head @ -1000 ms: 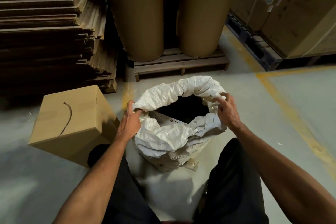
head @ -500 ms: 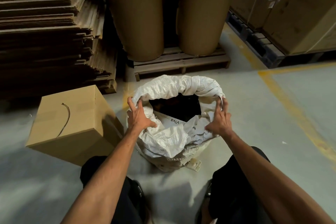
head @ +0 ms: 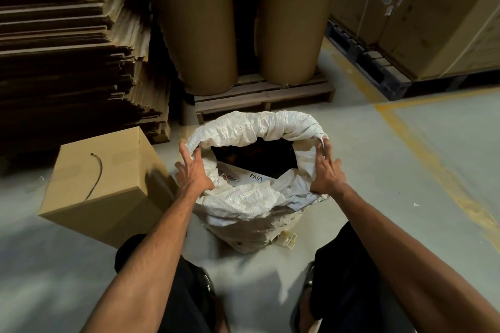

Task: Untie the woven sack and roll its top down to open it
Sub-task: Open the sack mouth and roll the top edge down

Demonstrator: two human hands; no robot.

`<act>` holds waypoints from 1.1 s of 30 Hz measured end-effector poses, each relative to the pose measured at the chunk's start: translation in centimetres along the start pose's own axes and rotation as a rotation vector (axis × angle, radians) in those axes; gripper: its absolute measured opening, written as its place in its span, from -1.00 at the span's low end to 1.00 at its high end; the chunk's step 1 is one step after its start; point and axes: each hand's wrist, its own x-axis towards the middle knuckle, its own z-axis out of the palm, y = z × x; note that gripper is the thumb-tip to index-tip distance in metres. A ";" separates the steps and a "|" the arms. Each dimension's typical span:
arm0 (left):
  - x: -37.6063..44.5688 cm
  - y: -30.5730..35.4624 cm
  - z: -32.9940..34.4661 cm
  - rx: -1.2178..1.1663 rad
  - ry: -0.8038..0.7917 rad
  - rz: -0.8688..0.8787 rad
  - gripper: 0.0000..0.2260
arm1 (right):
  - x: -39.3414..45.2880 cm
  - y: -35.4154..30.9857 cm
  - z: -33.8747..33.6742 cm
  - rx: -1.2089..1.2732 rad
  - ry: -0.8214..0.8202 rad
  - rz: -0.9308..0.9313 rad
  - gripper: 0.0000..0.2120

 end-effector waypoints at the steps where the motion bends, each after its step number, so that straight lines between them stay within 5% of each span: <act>1: 0.2 -0.1 0.0 0.006 -0.006 0.004 0.14 | 0.2 0.0 -0.1 -0.011 0.004 0.006 0.27; 9: 3.0 -0.6 1.9 0.316 0.056 0.073 0.14 | 4.0 0.0 0.8 -0.131 -0.027 0.049 0.40; 20: 11.6 0.8 6.4 0.290 -0.110 0.073 0.25 | 12.8 0.2 3.0 -0.092 -0.193 0.057 0.52; 33: 16.1 0.7 8.3 0.203 -0.223 0.072 0.23 | 16.8 1.3 4.0 -0.041 -0.162 0.020 0.41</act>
